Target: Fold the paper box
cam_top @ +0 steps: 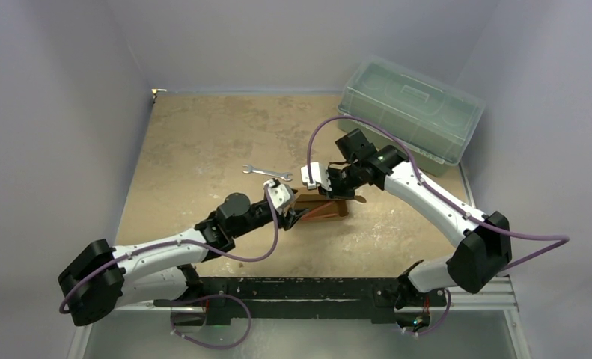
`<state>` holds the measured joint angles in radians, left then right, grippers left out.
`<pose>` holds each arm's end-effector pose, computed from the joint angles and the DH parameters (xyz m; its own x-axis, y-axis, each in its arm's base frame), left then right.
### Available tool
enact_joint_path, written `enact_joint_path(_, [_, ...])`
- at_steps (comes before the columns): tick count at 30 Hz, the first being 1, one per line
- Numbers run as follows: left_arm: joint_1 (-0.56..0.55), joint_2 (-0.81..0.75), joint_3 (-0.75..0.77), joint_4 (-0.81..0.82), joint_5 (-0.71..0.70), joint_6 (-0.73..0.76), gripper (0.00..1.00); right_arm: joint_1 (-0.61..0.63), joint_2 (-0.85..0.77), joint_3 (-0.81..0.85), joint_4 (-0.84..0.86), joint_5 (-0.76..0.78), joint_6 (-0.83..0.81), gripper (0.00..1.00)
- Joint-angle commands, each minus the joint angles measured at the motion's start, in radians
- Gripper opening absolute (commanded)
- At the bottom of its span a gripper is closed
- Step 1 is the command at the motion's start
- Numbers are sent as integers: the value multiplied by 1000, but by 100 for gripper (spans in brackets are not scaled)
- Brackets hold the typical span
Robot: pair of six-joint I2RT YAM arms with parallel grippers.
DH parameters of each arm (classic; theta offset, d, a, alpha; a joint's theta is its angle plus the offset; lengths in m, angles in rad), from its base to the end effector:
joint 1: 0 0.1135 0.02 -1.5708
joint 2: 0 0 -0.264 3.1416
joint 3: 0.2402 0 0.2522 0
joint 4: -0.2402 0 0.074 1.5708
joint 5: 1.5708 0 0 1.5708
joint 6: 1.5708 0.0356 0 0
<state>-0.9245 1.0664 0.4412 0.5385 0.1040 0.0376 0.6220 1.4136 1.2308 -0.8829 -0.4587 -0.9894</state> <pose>0.1387 -0.1900 0.2404 -0.0199 0.0885 -0.9959 0.8577 0.5134 0.0285 0.2198 0.1770 0.2960 0.1915 -0.7847 -0.5896 -0.9769 -0.0945 -0.1916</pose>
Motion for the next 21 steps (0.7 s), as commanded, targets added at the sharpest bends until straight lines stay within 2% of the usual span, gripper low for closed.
enact_joint_path(1, [7, 47, 17, 121, 34, 27, 55, 5, 1, 46, -9, -13, -11, 1])
enact_joint_path(7, [9, 113, 43, 117, 40, 32, 39, 10, 5, 50, -13, -17, -11, 1])
enact_joint_path(13, [9, 123, 27, 140, 39, -22, 14, 17, 11, 55, -28, -14, -21, 2])
enact_joint_path(19, [9, 131, 0, 146, 51, -76, 3, 22, 15, 54, -30, -22, -22, 4])
enact_joint_path(21, [8, 126, -16, 153, 48, -92, 0, 22, 16, 63, -36, -36, -14, 9])
